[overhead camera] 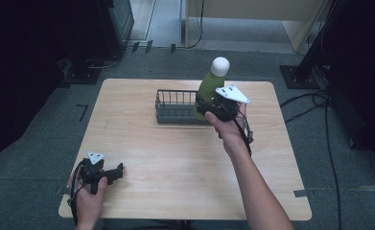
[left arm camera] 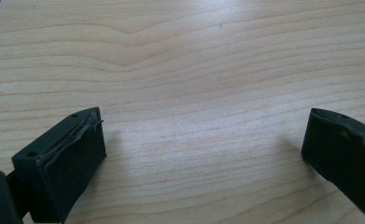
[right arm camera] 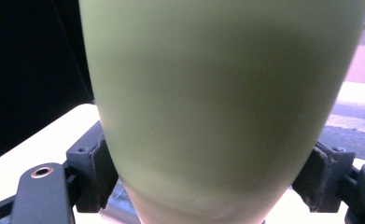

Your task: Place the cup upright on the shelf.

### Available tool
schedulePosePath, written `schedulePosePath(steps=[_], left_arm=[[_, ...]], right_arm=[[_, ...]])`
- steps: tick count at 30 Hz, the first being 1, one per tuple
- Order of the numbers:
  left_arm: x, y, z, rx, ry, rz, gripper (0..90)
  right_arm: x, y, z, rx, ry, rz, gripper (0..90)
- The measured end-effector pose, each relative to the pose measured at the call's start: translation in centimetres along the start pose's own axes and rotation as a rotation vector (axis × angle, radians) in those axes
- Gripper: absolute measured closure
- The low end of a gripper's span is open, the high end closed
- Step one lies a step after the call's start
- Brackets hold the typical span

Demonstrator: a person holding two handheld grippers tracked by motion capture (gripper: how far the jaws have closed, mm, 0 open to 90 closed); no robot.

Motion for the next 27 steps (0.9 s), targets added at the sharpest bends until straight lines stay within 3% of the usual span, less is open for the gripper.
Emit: schedulePosePath(steps=[8, 18, 22, 27], left_arm=[[0.0, 0.0, 0.0, 0.001, -0.002, 0.000, 0.0], [0.0, 0.0, 0.0, 0.002, -0.002, 0.001, 0.0], [0.0, 0.0, 0.0, 0.002, -0.003, 0.001, 0.0], [0.0, 0.0, 0.0, 0.001, -0.003, 0.001, 0.0]], right_arm=[[1.2, 0.0, -1.0, -0.002, 0.012, 0.029, 20.3], [4.1, -0.5, -1.2, -0.004, 0.009, 0.043, 20.3], [5.1, -0.6, -0.9, -0.007, 0.016, 0.058, 20.3], [6.5, -0.4, 0.3, -0.015, -0.014, 0.093, 20.2]])
Point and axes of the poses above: each handheld gripper's, and its own axes: x roughly forward along the jaws, z roughly out of its underside, y roughly to its right, the point moved 3 cm from there along x, roughly forward along the jaws, and after that the axes turned 15 degrees about z, right-handed, at the moved point
